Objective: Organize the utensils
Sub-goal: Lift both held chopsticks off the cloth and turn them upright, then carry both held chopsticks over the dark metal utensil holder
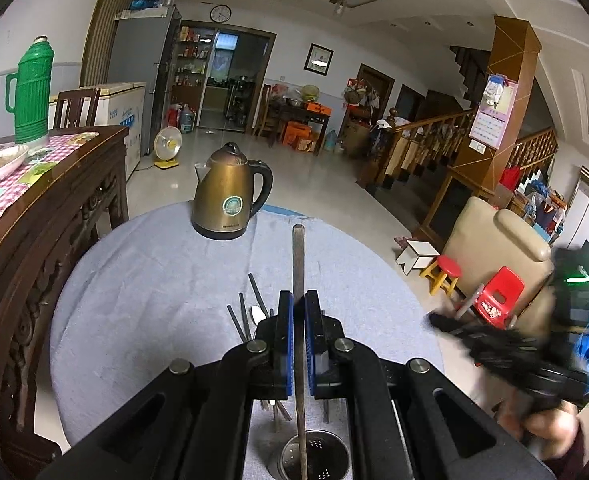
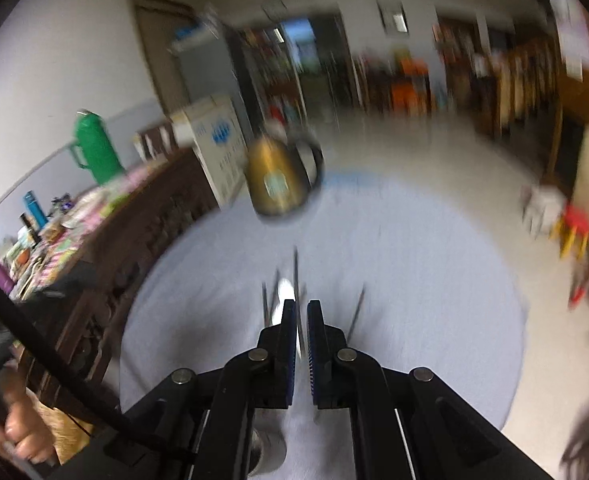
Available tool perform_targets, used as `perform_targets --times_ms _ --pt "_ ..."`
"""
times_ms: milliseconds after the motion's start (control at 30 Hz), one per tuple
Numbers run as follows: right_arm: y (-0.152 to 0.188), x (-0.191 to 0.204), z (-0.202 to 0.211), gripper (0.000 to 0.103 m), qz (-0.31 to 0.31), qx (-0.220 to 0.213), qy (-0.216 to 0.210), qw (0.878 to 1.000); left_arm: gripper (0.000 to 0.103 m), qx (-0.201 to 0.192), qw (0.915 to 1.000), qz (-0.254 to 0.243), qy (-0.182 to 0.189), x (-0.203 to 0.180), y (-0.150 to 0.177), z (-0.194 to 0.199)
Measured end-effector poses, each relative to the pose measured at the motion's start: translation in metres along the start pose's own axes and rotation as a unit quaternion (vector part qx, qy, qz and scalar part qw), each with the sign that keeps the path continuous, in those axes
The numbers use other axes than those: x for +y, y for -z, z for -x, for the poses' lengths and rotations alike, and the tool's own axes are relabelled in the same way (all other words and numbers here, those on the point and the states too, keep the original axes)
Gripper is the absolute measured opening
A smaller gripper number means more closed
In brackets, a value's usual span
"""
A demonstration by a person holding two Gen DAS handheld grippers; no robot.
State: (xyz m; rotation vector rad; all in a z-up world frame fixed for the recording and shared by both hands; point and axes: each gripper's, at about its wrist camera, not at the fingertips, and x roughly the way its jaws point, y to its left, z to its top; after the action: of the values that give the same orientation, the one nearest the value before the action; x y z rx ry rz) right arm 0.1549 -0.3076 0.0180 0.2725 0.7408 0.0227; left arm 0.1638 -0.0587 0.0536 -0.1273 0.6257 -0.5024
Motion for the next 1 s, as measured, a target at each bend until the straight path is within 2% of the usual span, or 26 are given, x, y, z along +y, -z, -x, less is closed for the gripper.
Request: perform_targets --times_ms 33,67,167,233,300,467,633,700,800,900,1000 --pt "0.001 -0.016 -0.024 0.009 -0.032 0.034 -0.015 0.999 0.005 0.000 1.0000 0.000 0.001 0.000 0.000 0.000" --pt "0.003 -0.033 -0.047 0.015 -0.063 0.060 -0.024 0.996 0.005 0.001 1.0000 0.001 0.004 0.002 -0.002 -0.001" --pt "0.001 -0.058 -0.098 0.040 -0.102 0.112 -0.011 0.988 0.005 0.003 1.0000 0.003 0.006 0.004 -0.006 -0.004" --pt "-0.004 -0.069 -0.136 0.041 -0.116 0.137 -0.006 0.984 0.005 0.004 0.9999 0.004 0.010 0.006 -0.009 -0.008" --pt "-0.008 -0.073 -0.172 0.041 -0.109 0.165 0.016 0.980 0.005 0.006 0.9999 0.004 0.012 0.008 -0.011 -0.013" --pt "-0.010 -0.076 -0.240 0.040 -0.099 0.212 0.064 0.970 0.005 0.022 0.9995 0.010 0.019 0.014 -0.011 -0.027" --pt "-0.011 -0.077 -0.287 0.032 -0.097 0.240 0.112 0.959 0.005 0.034 0.9990 0.016 0.024 0.019 -0.009 -0.035" --pt "-0.011 -0.076 -0.295 0.028 -0.086 0.244 0.128 0.957 0.005 0.037 0.9989 0.013 0.027 0.018 -0.007 -0.037" --pt "-0.012 -0.072 -0.299 0.008 -0.066 0.240 0.143 0.958 0.005 0.041 0.9985 0.012 0.032 0.017 -0.005 -0.040" --pt "-0.011 -0.075 -0.297 0.006 -0.065 0.233 0.136 0.961 0.005 0.047 0.9983 0.012 0.034 0.015 -0.003 -0.043" --pt "-0.009 -0.080 -0.277 0.006 -0.069 0.204 0.118 0.969 0.005 0.049 0.9982 0.011 0.034 0.012 -0.002 -0.042"
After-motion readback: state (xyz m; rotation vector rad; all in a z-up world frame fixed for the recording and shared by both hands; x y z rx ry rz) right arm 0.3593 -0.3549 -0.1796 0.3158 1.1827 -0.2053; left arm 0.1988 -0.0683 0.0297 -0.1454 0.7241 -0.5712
